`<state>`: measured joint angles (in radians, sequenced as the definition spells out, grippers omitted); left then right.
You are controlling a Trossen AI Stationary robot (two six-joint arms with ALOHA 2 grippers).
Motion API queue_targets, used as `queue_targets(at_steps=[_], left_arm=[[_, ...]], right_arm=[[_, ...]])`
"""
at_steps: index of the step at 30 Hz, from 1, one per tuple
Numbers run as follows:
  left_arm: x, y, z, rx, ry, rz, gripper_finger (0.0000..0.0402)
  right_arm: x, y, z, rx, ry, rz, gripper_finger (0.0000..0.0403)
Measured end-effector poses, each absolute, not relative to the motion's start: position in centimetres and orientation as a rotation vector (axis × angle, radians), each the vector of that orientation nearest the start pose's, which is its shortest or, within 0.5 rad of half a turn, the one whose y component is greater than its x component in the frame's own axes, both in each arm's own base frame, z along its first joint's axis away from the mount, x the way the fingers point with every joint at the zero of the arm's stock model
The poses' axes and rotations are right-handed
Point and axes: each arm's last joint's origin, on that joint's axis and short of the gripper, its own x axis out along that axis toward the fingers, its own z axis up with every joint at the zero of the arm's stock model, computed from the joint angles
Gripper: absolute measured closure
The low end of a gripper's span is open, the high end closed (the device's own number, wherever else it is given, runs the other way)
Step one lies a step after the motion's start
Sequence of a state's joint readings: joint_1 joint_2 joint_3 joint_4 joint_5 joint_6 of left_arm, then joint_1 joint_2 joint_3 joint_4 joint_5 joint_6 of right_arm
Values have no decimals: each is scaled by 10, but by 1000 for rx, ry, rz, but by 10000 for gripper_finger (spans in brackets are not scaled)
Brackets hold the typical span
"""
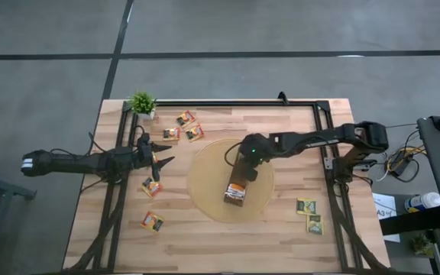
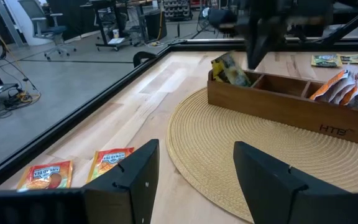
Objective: Pick & Place Tea
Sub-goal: Put the left yellow tea bag into the top section of the wooden organizer, then put the top yellow tea bag into the top section of the wooden organizer
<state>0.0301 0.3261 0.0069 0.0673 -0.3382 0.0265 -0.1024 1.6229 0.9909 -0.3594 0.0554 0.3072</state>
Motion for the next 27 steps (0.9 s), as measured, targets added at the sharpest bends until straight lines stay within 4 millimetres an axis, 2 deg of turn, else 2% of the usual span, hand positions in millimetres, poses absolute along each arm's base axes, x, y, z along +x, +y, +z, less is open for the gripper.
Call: queue_targets(at_steps=[4,8,18,23,27], left_arm=[[113,13,144,65,256,363,199],[113,13,144,65,255,363,199],[113,13,144,65,256,363,199],[113,13,145,65,255,363,199],[113,13,144,65,255,363,199]], right_arm=[[311,-28,205,329,935,-256,394],[297,-15,216,373,1002,-213,394],[261,46,215,550,1314,-217,394],[249,73,213,536,1396,-206,394],[235,88,212,518,1488,-252,394]])
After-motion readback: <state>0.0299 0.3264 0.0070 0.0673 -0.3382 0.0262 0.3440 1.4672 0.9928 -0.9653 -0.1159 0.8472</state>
